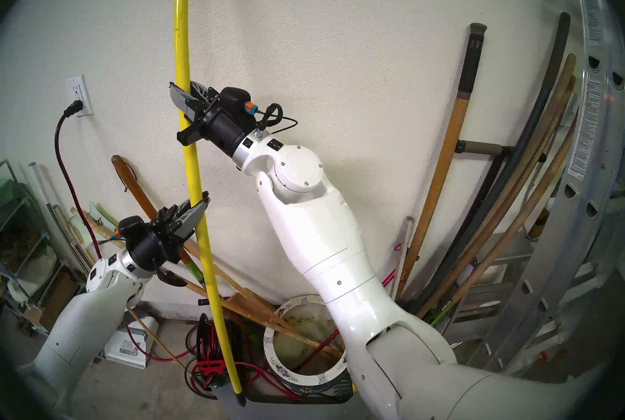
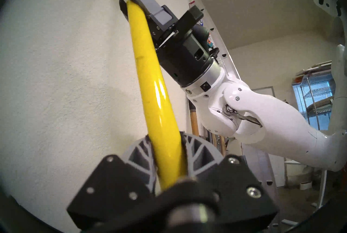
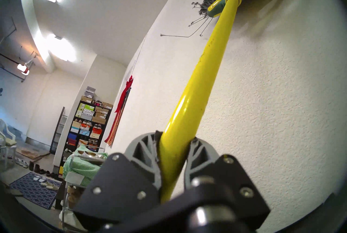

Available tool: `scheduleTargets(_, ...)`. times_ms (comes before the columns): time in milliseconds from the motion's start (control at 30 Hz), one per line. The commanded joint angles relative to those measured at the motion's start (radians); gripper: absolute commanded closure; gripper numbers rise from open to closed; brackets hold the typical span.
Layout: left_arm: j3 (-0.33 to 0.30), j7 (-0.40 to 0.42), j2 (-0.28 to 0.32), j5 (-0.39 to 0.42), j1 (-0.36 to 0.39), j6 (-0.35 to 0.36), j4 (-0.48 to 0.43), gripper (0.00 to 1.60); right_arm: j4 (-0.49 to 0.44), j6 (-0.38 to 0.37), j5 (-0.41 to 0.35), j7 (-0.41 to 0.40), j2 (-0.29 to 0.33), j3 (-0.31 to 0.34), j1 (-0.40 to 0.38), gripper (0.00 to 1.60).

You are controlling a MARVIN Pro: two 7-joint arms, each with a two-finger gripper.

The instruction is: Take wooden sticks or brooms out of the pot

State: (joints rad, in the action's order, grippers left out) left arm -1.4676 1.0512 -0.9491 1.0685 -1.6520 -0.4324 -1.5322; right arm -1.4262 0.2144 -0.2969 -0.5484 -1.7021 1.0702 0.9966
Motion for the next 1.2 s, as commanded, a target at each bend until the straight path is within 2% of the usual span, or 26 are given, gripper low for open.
scheduleTargets(0, 0.027, 0.021, -0.027, -0.005, -0.039, -0.025, 0.026, 1.6, -0.006, 0.115, 0.042, -0.004, 0.0, -0.021, 0.04, 1.6)
scheduleTargets(267, 0.061, 0.041, -0.045, -0.03, 0.002, -0.067, 0.123, 1.6, -0.004, 0.213, 0.094, 0.014, -0.008, -0.022, 0.1, 1.6)
scheduleTargets(300, 0.064, 0.043, -0.047, -0.033, 0.011, -0.071, 0.137, 1.6, 0.003, 0.242, 0.102, 0.018, -0.009, -0.023, 0.103, 1.6)
scheduleTargets(367, 0.066, 0.046, -0.049, -0.036, 0.018, -0.073, 0.15, 1.6, 0.0, 0.236, 0.104, 0.02, -0.015, -0.017, 0.112, 1.6)
scheduleTargets(433, 0.07, 0.049, -0.048, -0.043, 0.029, -0.077, 0.168, 1.6, 0.019, 0.282, 0.102, 0.023, -0.017, -0.02, 0.112, 1.6)
scheduleTargets(467, 0.071, 0.051, -0.048, -0.045, 0.034, -0.079, 0.176, 1.6, 0.003, 0.243, 0.111, 0.021, -0.021, -0.011, 0.123, 1.6)
scheduleTargets(500, 0.073, 0.053, -0.048, -0.048, 0.039, -0.081, 0.184, 1.6, 0.021, 0.285, 0.107, 0.026, -0.021, -0.015, 0.121, 1.6)
scheduleTargets(733, 0.08, 0.066, -0.057, -0.058, 0.067, -0.099, 0.233, 1.6, 0.045, 0.359, 0.116, 0.042, -0.032, -0.004, 0.151, 1.6)
scheduleTargets(1167, 0.099, 0.11, -0.106, -0.012, 0.089, -0.109, 0.363, 1.6, 0.079, 0.405, 0.116, 0.02, -0.012, -0.012, 0.19, 1.6)
